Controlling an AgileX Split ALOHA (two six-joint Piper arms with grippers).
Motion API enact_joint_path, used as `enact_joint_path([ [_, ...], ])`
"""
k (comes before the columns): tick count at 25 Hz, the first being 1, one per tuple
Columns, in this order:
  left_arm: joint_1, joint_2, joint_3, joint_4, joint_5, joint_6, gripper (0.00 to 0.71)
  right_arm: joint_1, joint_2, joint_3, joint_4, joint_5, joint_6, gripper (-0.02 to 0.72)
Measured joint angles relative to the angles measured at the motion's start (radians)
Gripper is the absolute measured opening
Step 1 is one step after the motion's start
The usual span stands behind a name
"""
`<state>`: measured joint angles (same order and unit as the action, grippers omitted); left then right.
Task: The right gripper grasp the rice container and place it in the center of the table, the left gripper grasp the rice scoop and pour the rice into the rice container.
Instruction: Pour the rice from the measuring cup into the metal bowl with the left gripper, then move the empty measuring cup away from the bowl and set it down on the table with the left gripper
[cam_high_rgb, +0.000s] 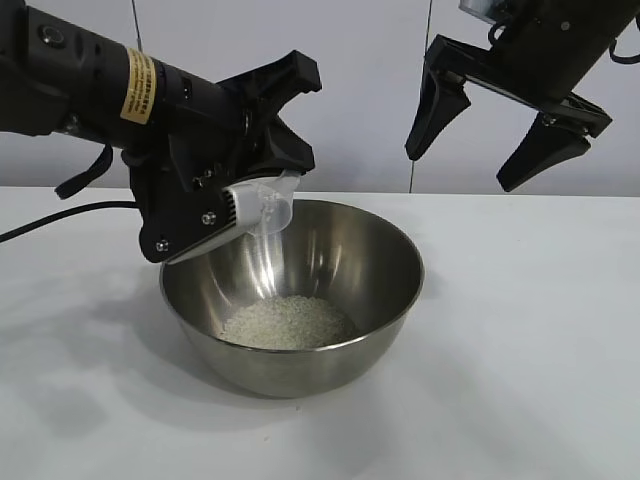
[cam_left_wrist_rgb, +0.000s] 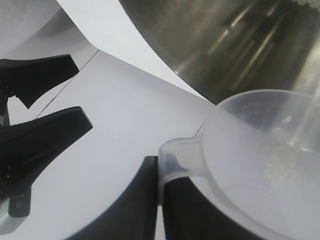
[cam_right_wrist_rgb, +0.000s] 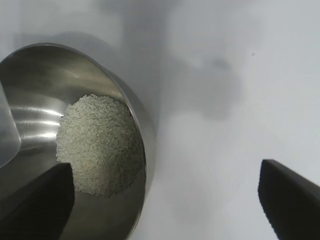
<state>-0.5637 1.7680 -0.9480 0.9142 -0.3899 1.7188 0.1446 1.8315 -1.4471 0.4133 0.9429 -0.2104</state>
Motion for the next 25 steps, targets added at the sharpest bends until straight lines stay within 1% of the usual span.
enact_joint_path([
  [7,0.0,-0.002,0.0,0.039,0.001,-0.002,0.009,0.0,0.0,0.0,-0.002,0.0,0.0,0.694],
  [16,0.0,-0.024,0.0,0.034,0.002,-0.007,0.009,0.0,0.0,0.0,-0.002,0.0,0.0,0.694],
  [25,0.0,-0.024,0.0,0.033,0.003,-0.071,0.009,0.0,0.0,0.0,-0.002,0.0,0.0,0.694],
])
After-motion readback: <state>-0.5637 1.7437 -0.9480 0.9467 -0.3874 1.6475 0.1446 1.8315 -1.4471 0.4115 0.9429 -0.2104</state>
